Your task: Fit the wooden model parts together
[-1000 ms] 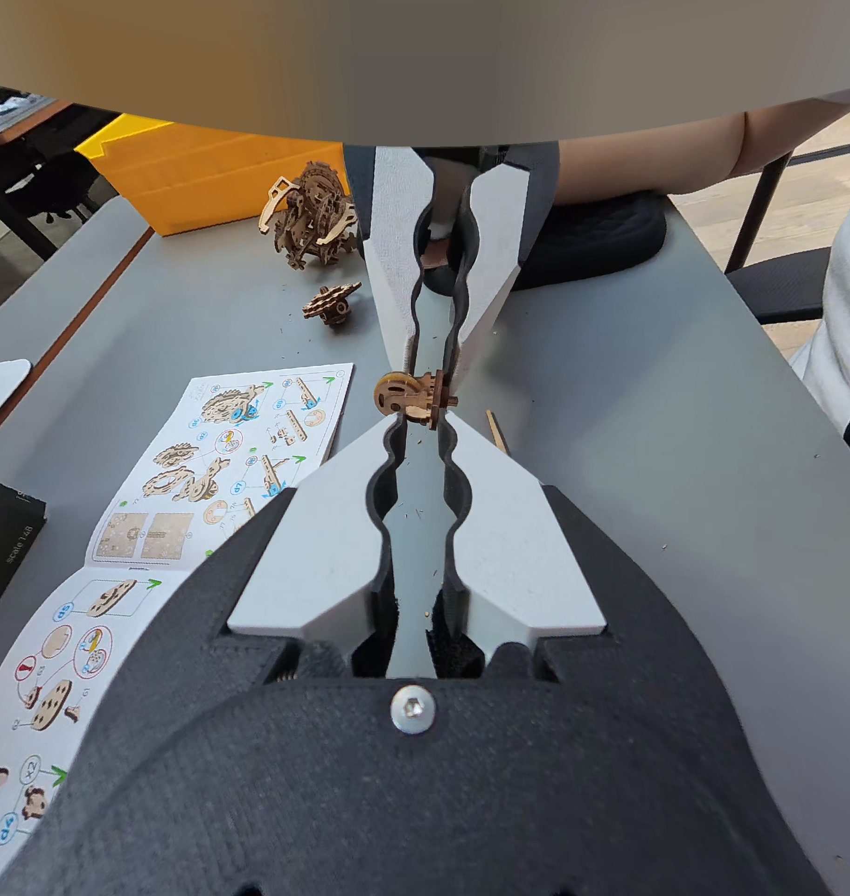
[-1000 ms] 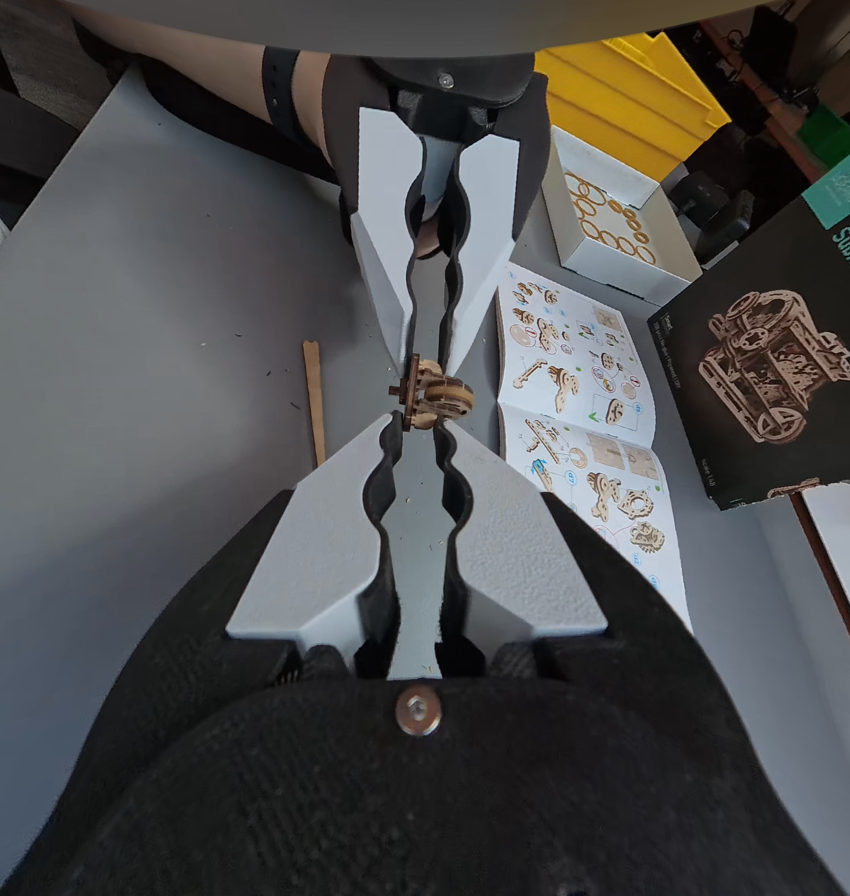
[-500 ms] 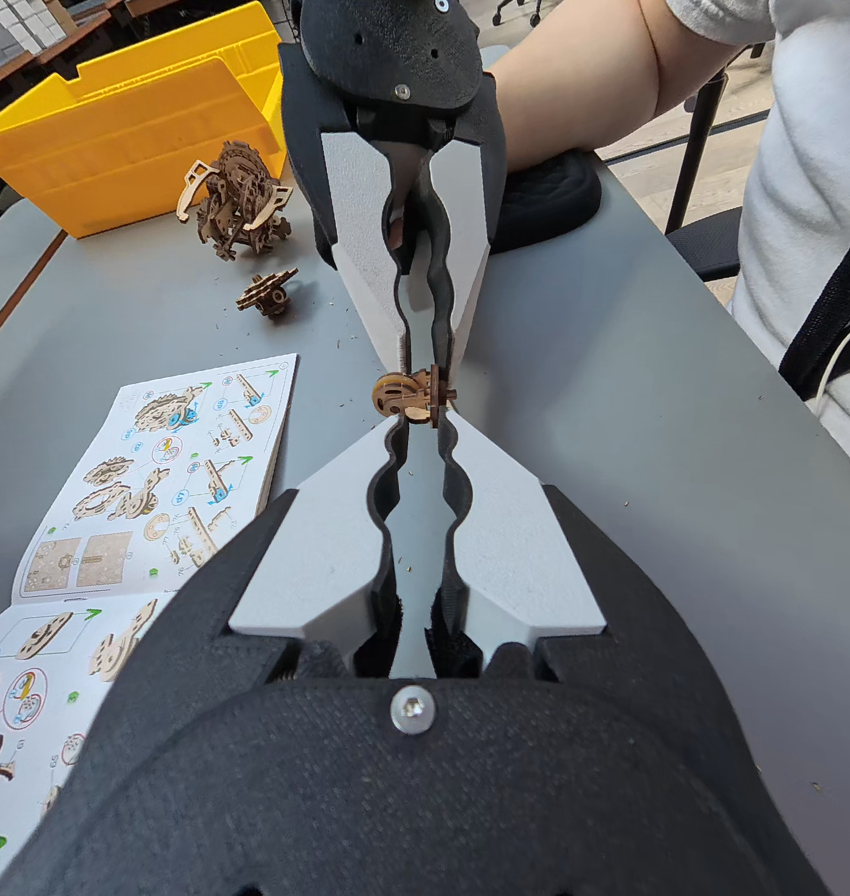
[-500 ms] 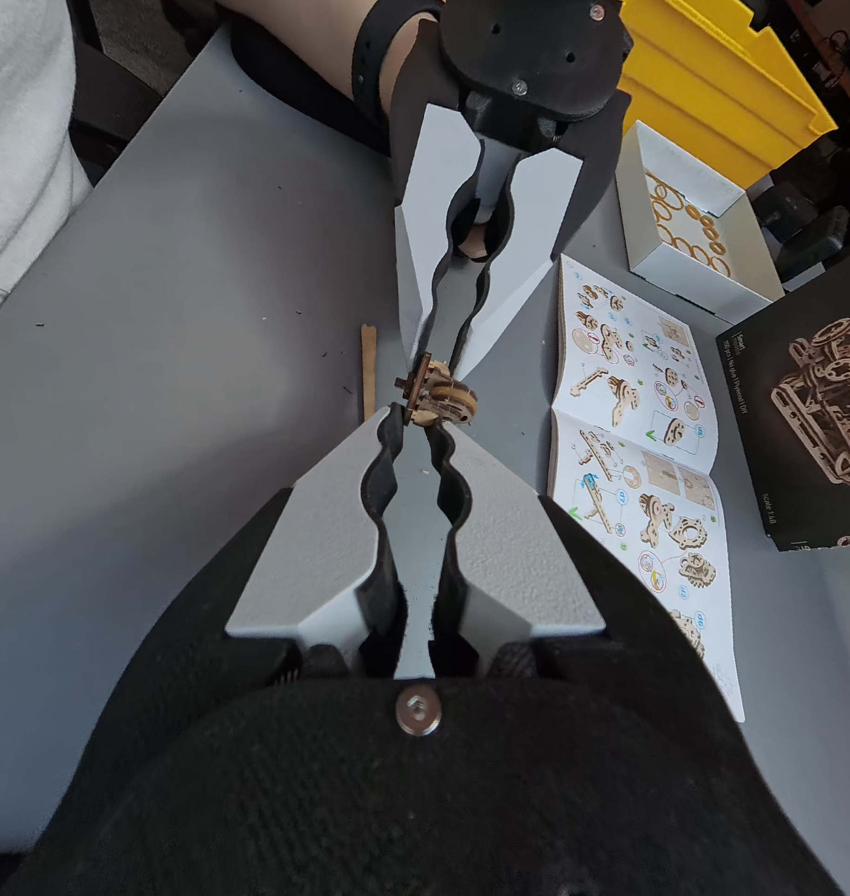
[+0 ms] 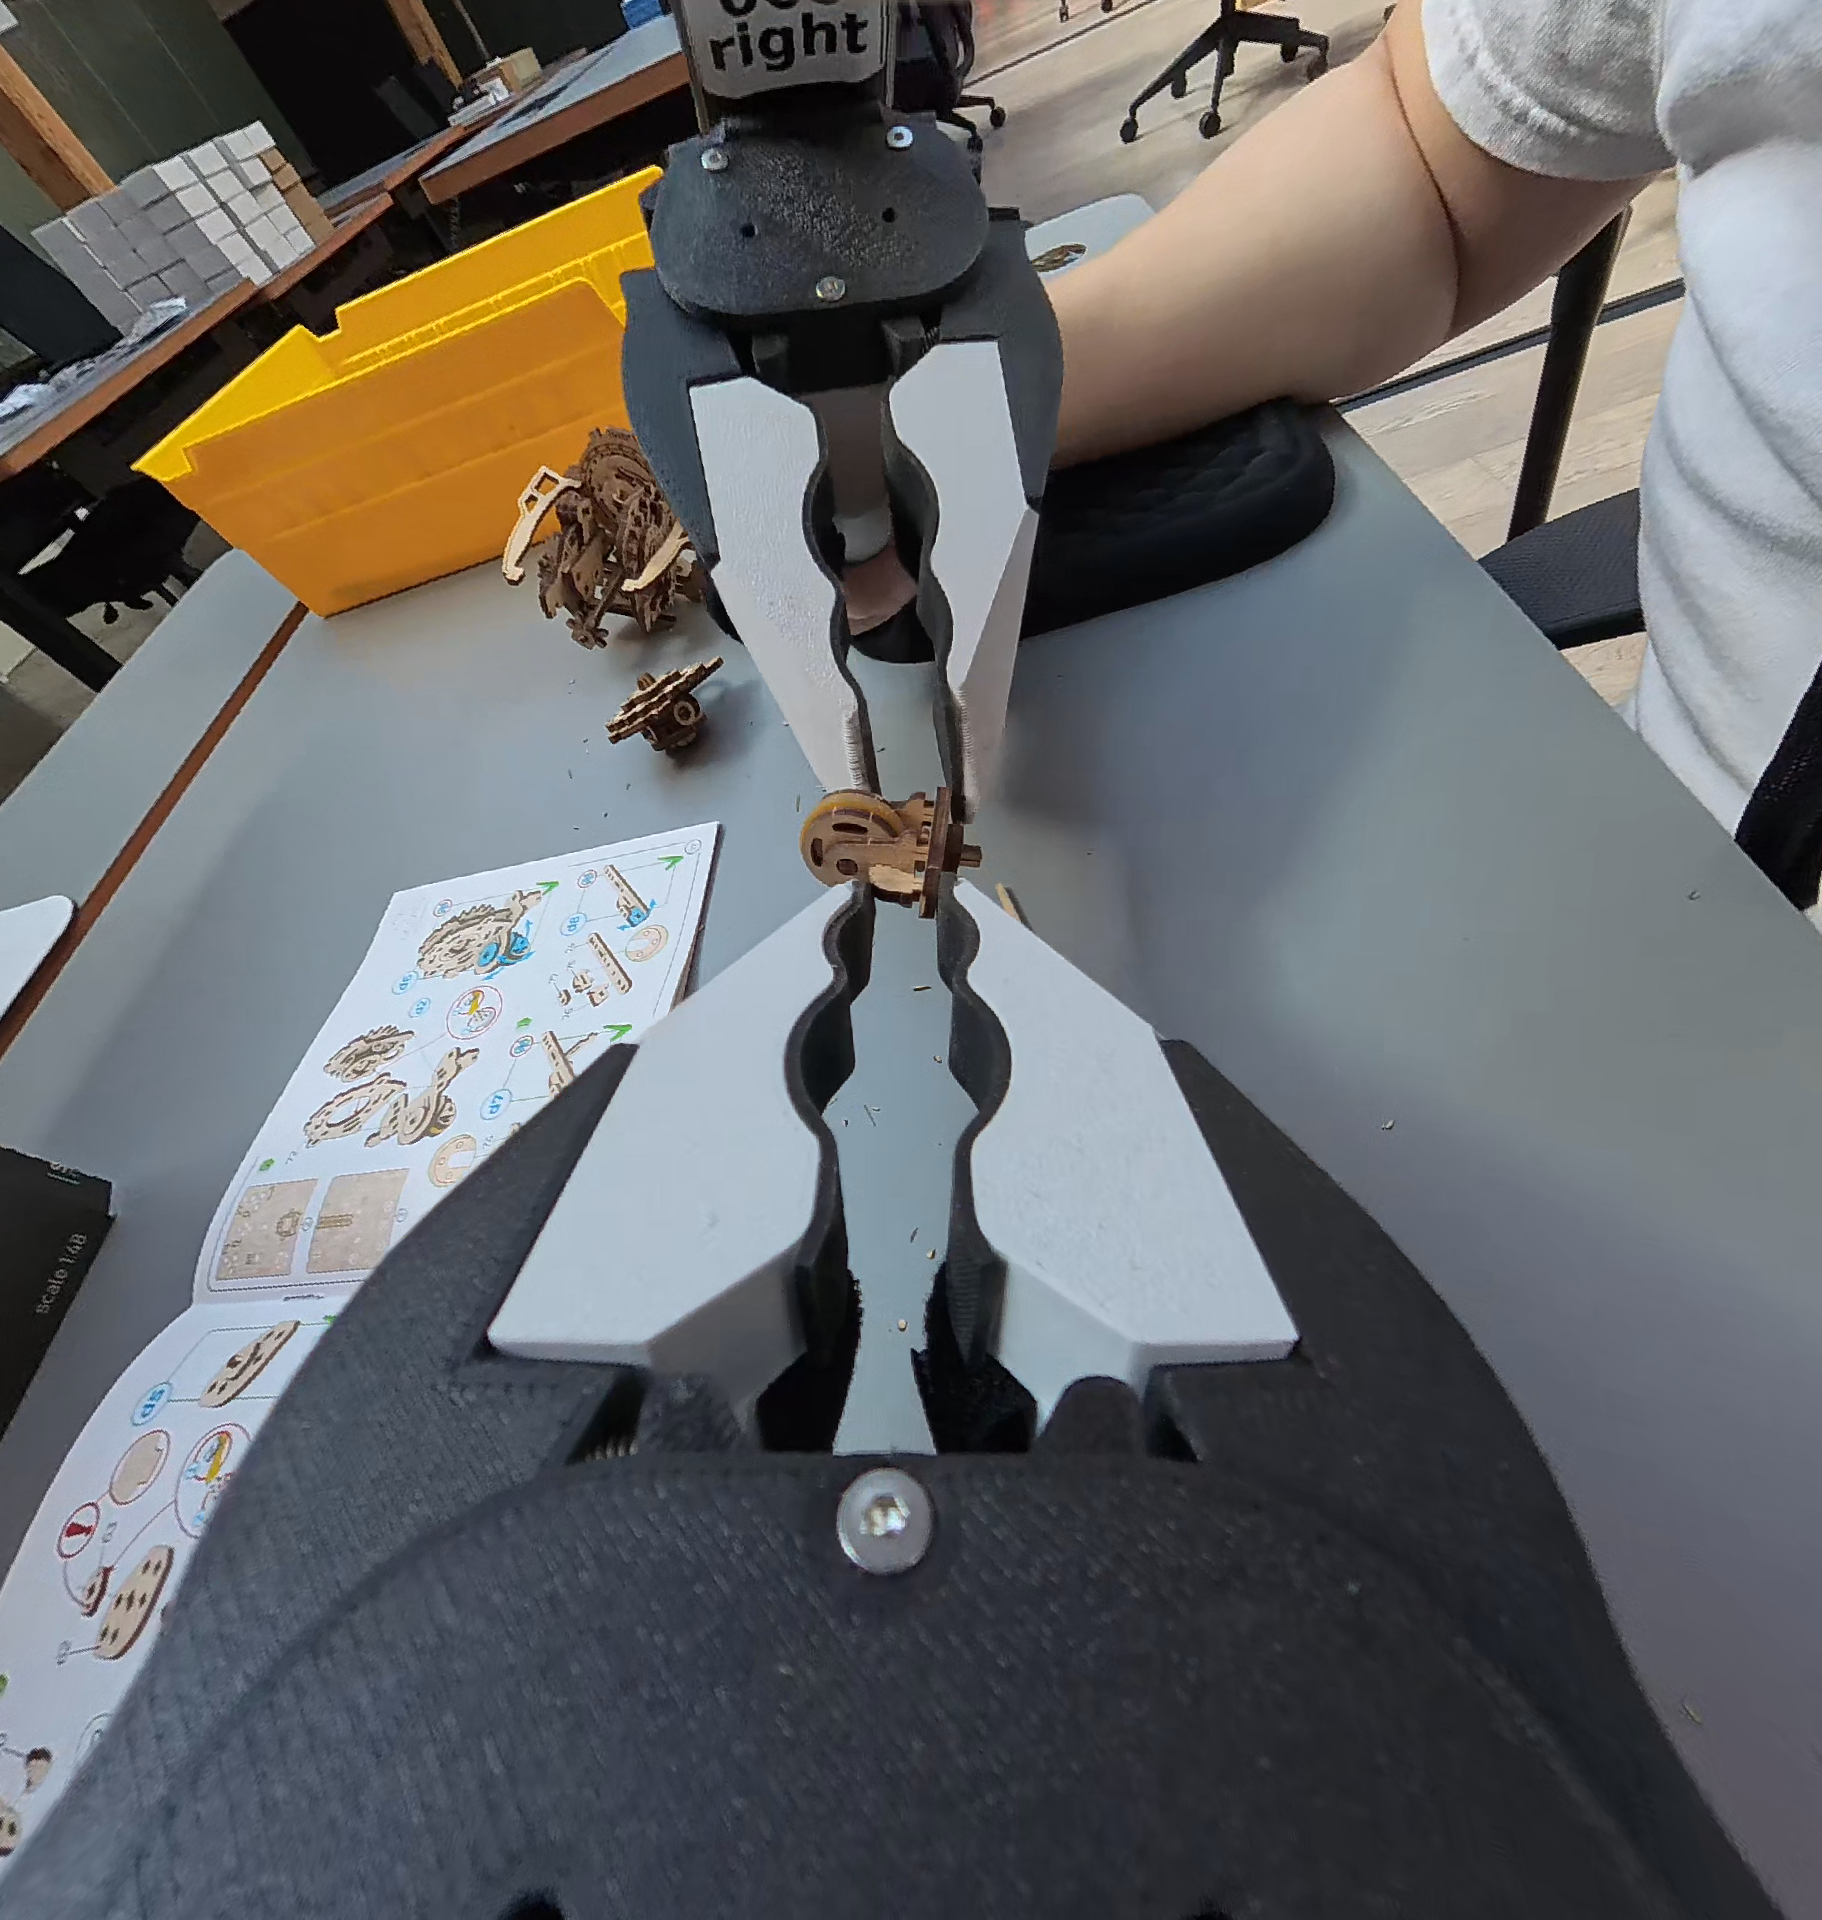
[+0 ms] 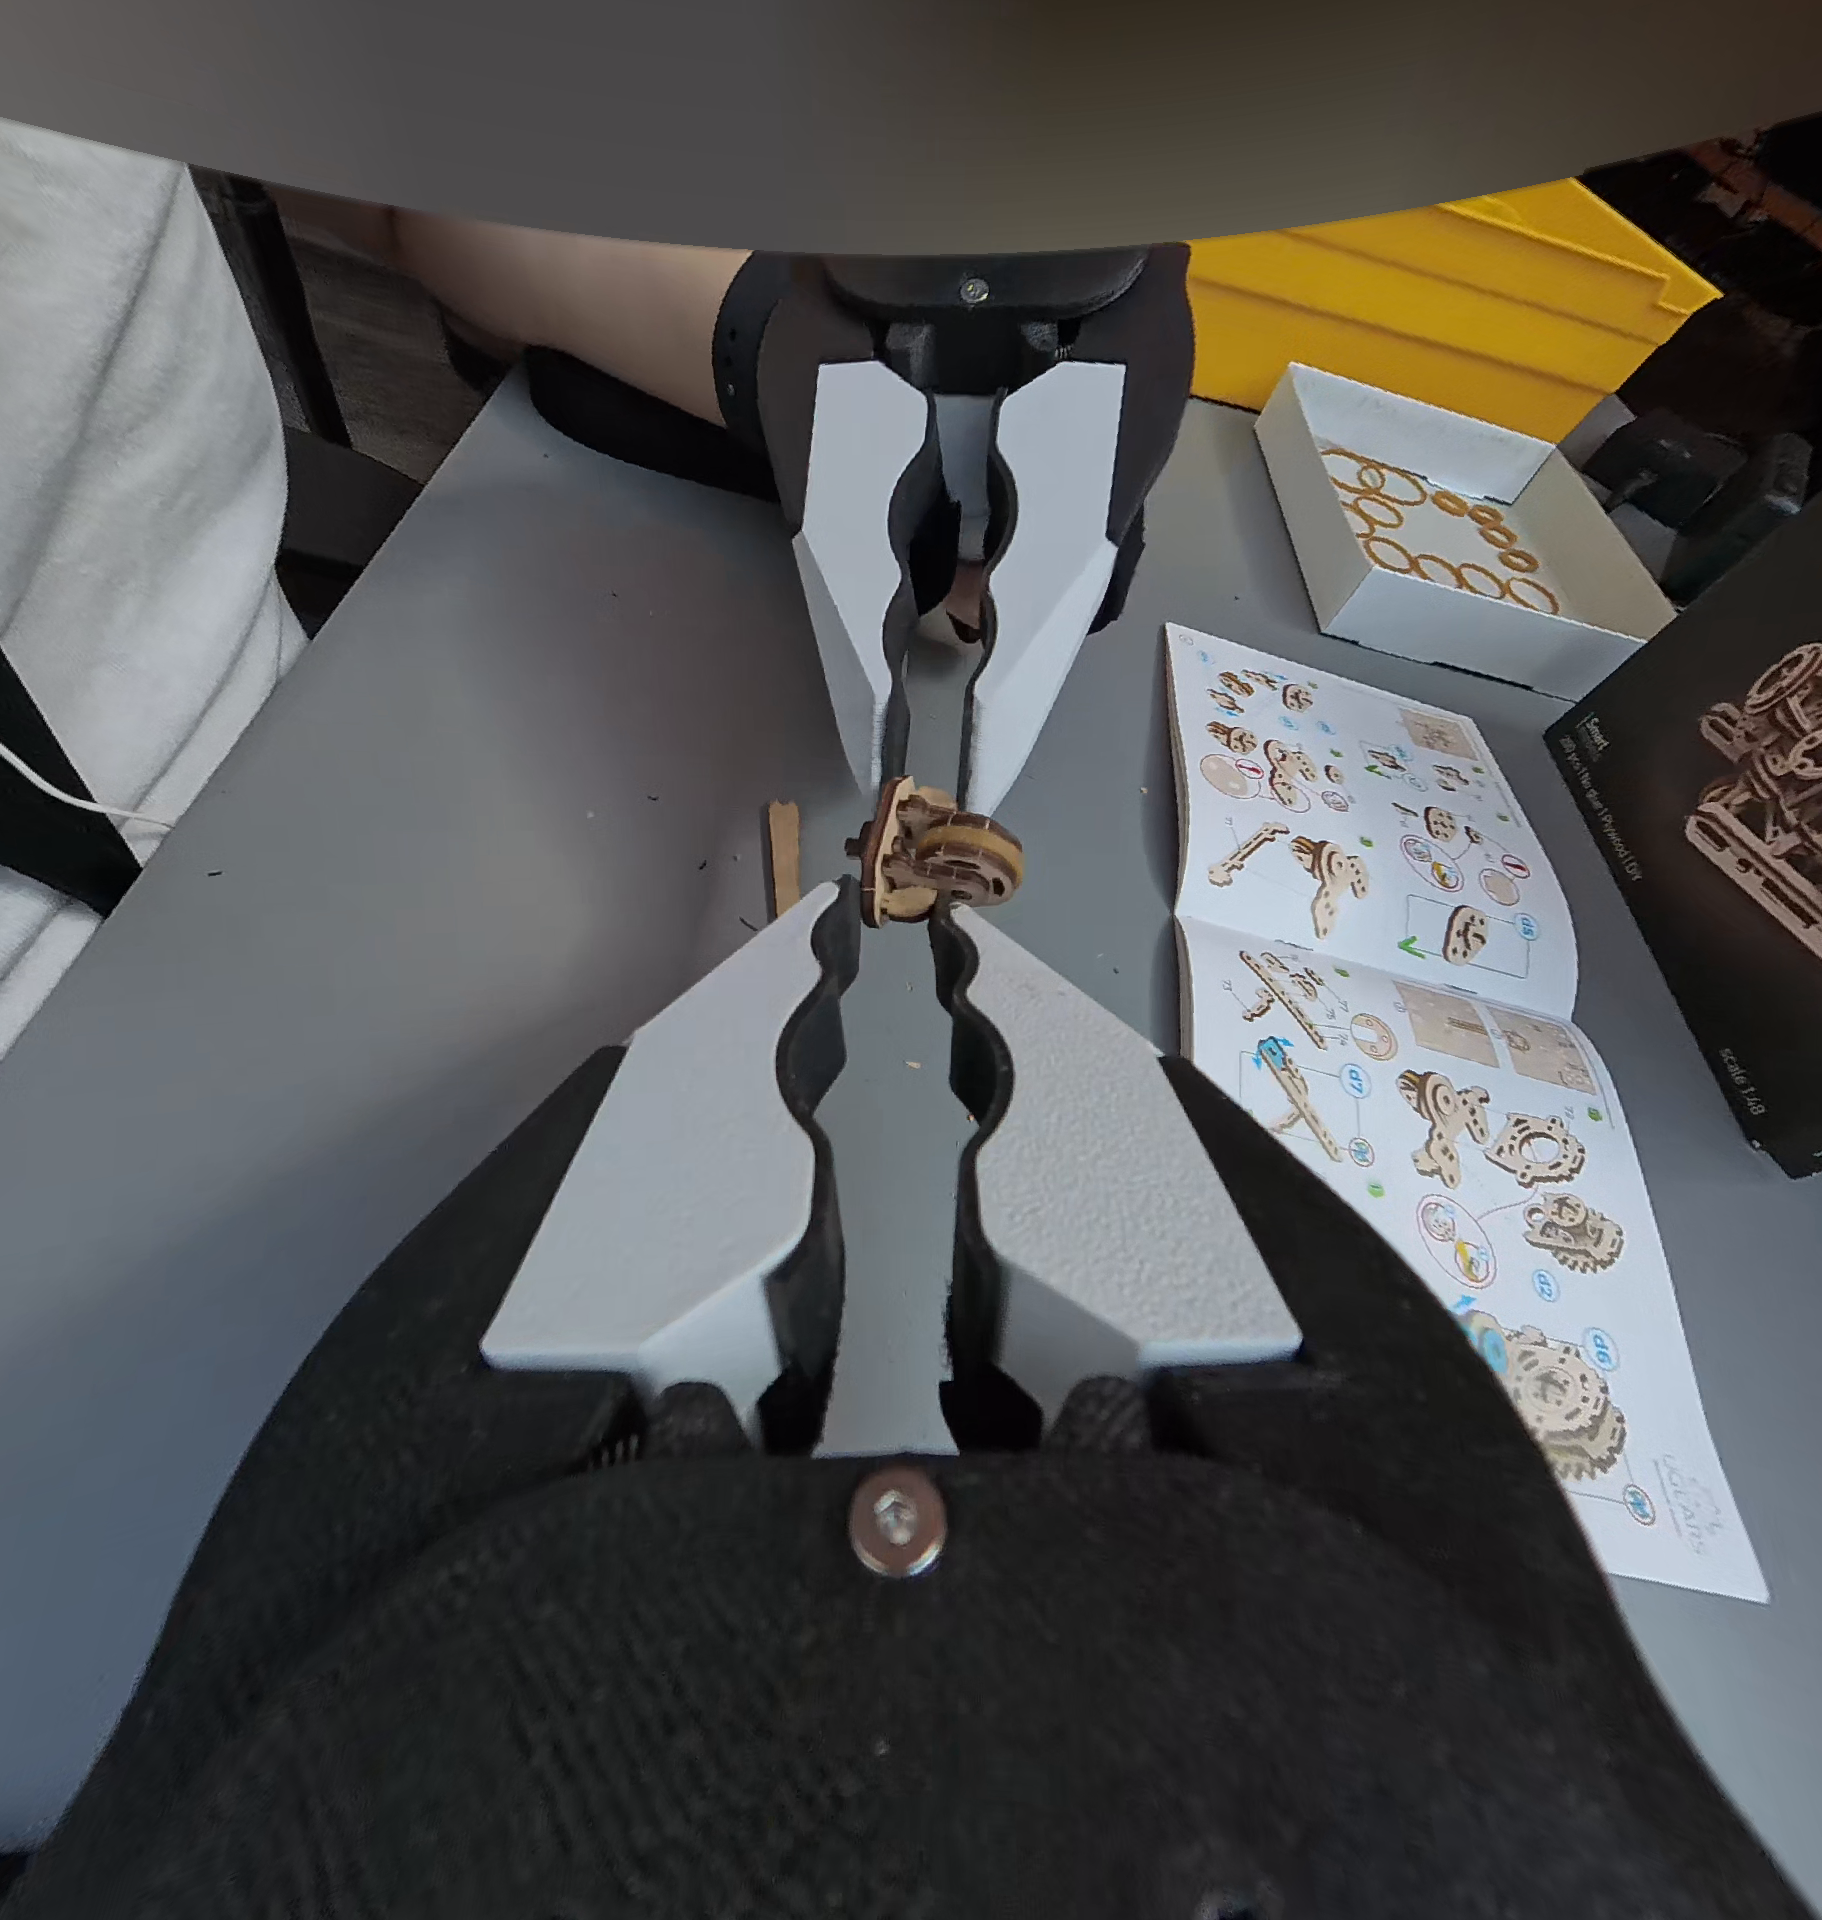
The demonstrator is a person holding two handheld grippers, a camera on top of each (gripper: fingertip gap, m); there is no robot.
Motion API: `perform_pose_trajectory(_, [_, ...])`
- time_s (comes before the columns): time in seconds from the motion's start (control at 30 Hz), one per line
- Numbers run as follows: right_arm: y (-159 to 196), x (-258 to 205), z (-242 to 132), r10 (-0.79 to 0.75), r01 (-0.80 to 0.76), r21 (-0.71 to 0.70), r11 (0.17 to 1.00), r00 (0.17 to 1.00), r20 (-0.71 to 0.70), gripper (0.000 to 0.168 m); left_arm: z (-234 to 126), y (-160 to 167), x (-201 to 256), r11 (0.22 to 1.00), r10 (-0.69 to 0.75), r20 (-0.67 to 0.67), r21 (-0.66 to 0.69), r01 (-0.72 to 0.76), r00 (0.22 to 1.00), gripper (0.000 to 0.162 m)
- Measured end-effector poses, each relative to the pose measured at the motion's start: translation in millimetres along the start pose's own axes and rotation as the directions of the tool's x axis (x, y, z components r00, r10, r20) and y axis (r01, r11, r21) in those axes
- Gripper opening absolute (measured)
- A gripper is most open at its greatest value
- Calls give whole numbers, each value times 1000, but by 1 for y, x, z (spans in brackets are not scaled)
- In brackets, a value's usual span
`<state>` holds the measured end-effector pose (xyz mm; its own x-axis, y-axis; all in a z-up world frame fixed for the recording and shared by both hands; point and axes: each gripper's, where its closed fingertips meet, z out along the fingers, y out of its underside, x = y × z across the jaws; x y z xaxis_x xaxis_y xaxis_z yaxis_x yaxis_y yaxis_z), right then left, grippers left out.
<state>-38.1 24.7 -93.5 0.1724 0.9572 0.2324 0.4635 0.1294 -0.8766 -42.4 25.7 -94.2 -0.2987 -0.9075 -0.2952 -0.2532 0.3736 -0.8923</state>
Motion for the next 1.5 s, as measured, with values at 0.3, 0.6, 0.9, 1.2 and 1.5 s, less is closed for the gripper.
perform_pose_trajectory(0.3, [8,0,3,64,-64,-22,998,998,28,11,2,7,1,999,27,9,-40,-27,1000,10])
perform_pose_trajectory(0.6, [13,-7,6,82,-80,-30,996,993,88,10,5,13,8,998,21,-33,-66,-23,999,10])
perform_pose_trajectory(0.9, [8,9,4,122,-122,-6,993,993,-11,15,3,12,-8,997,-41,42,-62,44,998,10])
perform_pose_trajectory(1.2, [15,14,8,212,-215,-58,975,976,-50,13,5,20,-10,992,-14,69,-126,22,998,10])
perform_pose_trajectory(1.5, [22,12,12,145,-153,-113,982,986,-76,11,9,27,-7,987,-46,52,-151,53,998,10])
